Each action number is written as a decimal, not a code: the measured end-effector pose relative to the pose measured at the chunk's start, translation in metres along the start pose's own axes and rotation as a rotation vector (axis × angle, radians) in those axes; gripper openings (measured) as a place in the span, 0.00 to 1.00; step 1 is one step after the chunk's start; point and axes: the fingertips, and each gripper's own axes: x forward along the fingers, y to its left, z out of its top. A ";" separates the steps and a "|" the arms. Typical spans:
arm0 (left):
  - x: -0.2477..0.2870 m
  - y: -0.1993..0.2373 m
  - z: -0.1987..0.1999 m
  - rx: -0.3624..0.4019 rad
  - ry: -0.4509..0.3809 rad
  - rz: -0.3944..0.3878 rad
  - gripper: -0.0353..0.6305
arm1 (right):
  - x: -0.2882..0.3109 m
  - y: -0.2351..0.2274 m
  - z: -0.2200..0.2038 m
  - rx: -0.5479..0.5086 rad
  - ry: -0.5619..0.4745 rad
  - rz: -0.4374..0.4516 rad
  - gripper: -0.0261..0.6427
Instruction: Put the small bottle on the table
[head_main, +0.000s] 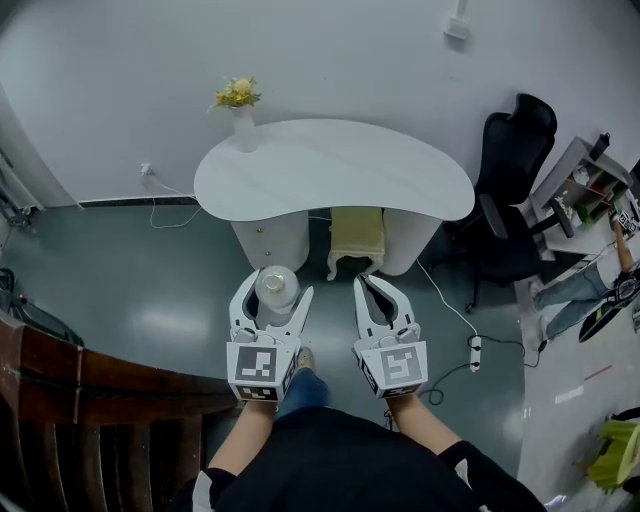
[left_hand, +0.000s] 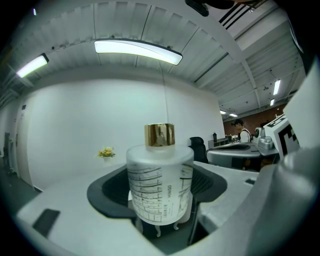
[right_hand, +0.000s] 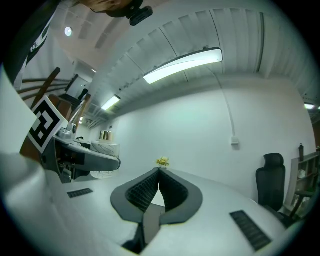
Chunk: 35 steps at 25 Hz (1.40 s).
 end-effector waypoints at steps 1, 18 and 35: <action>0.007 0.006 -0.001 0.001 -0.002 0.000 0.55 | 0.008 -0.003 -0.001 -0.003 -0.001 -0.003 0.07; 0.150 0.112 -0.003 -0.013 -0.022 -0.022 0.55 | 0.170 -0.051 -0.020 -0.017 0.006 -0.076 0.07; 0.217 0.165 -0.011 -0.048 -0.013 -0.036 0.55 | 0.245 -0.063 -0.033 -0.022 0.023 -0.098 0.07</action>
